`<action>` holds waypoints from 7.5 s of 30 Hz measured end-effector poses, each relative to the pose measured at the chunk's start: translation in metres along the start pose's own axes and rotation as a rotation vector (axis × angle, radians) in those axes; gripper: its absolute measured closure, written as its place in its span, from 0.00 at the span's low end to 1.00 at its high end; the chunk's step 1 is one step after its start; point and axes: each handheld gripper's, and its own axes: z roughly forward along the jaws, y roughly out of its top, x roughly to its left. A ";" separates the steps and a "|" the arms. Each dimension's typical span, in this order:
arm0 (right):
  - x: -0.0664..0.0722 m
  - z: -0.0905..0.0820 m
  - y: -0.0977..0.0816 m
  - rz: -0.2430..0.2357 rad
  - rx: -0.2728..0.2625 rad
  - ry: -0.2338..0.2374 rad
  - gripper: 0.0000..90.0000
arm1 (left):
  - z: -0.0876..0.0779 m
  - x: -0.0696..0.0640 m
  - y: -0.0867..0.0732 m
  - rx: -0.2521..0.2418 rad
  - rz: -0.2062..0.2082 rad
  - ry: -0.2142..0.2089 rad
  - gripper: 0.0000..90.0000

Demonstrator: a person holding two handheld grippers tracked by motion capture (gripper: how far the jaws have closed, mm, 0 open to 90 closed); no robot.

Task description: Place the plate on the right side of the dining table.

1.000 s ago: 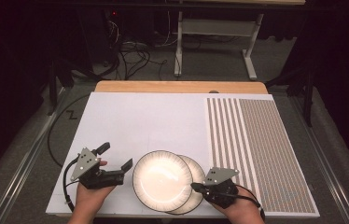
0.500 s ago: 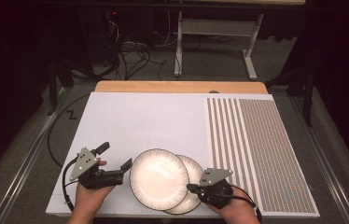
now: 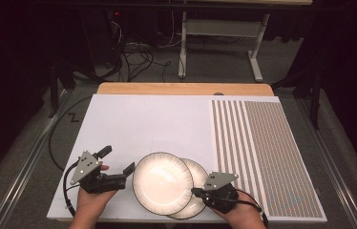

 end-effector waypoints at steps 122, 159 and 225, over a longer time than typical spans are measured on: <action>-0.040 -0.042 -0.014 0.135 -0.123 -0.062 0.80 | 0.044 0.000 0.013 0.797 -0.617 -0.312 0.86; -0.075 -0.081 -0.042 0.223 -0.314 -0.278 0.38 | 0.044 0.001 0.021 0.419 -0.285 -0.281 0.89; -0.041 -0.007 0.025 0.144 -0.316 -0.132 0.27 | 0.031 -0.017 0.011 0.226 -0.046 -0.268 0.89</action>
